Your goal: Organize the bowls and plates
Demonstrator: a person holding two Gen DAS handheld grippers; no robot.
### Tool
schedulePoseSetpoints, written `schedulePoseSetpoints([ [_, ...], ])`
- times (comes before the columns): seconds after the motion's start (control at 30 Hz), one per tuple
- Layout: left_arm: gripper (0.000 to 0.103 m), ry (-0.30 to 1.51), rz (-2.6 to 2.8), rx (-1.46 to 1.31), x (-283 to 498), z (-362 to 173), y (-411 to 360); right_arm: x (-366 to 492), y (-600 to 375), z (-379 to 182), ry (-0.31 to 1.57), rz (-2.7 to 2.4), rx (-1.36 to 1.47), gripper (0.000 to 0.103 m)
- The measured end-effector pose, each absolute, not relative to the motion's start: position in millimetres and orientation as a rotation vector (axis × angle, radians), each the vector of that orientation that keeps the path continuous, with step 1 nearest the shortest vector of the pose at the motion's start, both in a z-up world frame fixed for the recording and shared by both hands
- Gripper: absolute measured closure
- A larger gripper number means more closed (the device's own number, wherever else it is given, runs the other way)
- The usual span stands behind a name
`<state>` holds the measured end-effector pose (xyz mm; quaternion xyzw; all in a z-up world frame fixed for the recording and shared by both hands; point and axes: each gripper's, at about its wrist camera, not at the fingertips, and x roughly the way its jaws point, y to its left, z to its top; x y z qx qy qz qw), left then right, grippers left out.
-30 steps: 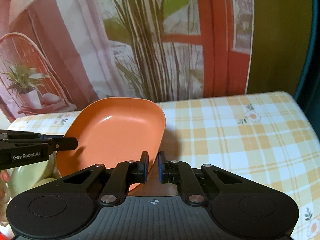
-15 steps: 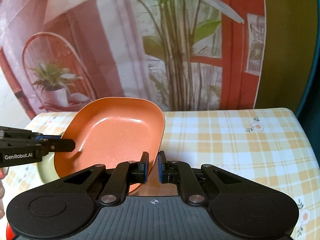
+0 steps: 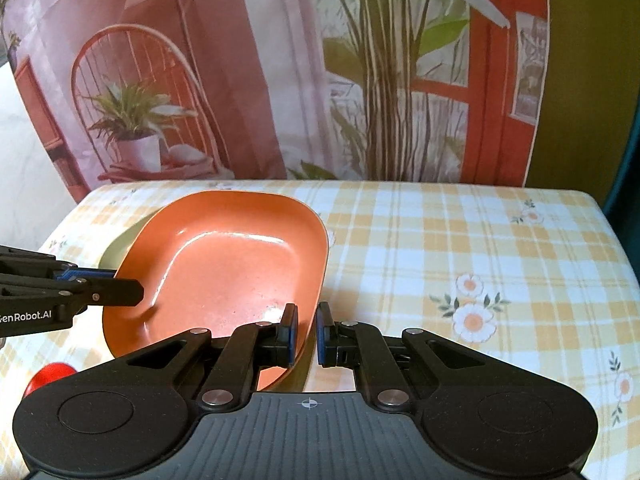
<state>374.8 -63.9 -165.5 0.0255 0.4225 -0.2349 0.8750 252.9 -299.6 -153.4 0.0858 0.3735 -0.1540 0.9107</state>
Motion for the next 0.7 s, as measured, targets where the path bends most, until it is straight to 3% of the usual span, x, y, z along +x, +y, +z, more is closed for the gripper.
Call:
schedulePoseSetpoints([
  [0.7, 0.091, 0.928, -0.471, 0.099, 366.8, -186.1, -65.1, 252.6, -291.3, -176.8, 0.824, -0.312, 0.163, 0.094],
])
